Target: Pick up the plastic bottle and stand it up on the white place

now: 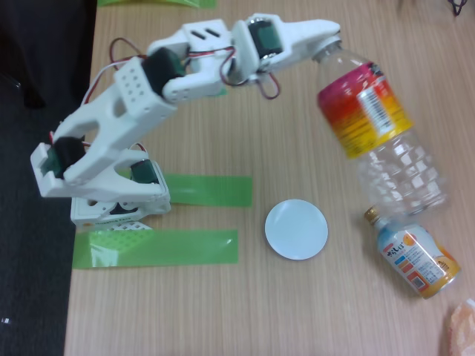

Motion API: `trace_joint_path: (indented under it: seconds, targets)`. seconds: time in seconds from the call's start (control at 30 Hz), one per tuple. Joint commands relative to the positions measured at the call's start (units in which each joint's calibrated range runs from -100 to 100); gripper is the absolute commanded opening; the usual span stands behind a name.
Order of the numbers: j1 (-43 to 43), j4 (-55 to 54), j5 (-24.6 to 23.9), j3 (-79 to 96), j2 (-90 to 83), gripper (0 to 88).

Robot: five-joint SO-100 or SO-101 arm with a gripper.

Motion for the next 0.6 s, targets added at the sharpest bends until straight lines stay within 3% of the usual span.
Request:
trace_joint_path:
  seconds: [0.0, 0.2, 0.57]
  targets:
    - [0.37, -0.82, -9.87, -2.5, -5.25, 12.6]
    - [1.11, -0.82, -21.84, -2.32, -12.64, 12.6]
    - [9.48, -0.91, -33.91, 5.1, -22.8, 12.6]
